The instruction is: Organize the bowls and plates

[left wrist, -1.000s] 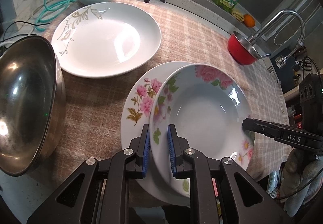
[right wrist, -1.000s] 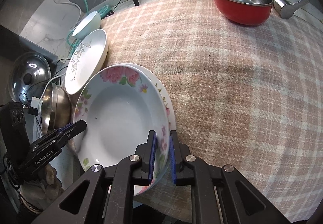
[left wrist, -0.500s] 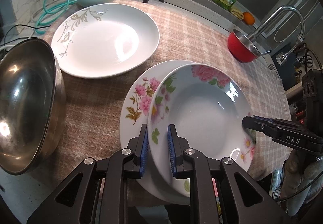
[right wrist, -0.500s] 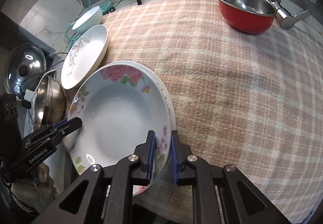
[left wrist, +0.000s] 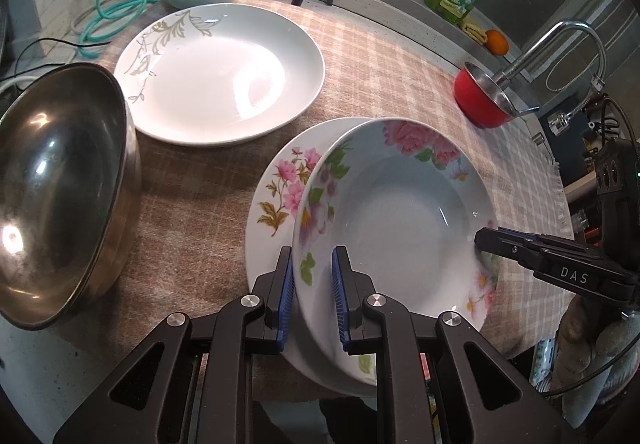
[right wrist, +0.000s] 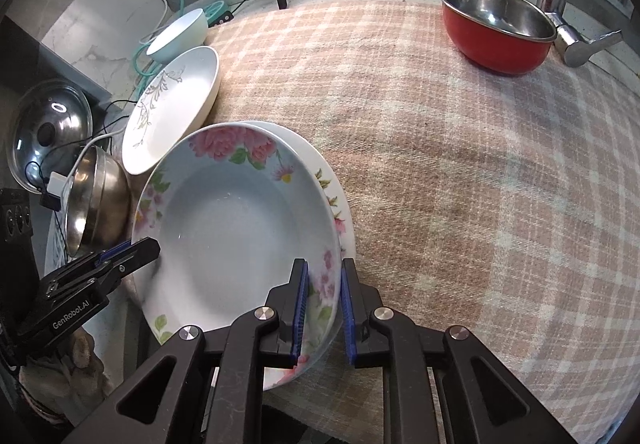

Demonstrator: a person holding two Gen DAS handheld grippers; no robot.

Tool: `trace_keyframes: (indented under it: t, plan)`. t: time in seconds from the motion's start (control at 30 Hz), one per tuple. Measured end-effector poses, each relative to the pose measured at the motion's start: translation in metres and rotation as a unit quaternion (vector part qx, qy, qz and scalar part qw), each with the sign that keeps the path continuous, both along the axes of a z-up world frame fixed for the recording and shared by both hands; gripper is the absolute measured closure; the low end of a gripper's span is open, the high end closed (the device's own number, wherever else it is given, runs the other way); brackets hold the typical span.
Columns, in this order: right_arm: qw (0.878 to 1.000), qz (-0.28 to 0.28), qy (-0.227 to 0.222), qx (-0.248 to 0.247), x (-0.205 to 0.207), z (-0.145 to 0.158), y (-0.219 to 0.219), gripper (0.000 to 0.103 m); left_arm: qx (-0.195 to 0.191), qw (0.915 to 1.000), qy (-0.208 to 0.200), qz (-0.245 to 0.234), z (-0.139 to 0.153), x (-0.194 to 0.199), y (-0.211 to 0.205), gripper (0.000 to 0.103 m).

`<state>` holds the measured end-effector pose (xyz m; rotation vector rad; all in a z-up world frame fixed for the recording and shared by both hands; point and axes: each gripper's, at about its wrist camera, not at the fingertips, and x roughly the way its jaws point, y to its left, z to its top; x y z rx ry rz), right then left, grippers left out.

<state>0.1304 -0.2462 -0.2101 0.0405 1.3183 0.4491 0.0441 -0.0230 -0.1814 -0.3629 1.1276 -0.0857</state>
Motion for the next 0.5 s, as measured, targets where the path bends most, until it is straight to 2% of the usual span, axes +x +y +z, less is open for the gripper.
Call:
trace_keyframes:
  t: [0.5]
  plan:
    - [1.0,0.023,0.001,0.006,0.006,-0.004,0.023,0.087,0.006,0.9997,-0.002,0.022,0.005,-0.012,0.015,0.088]
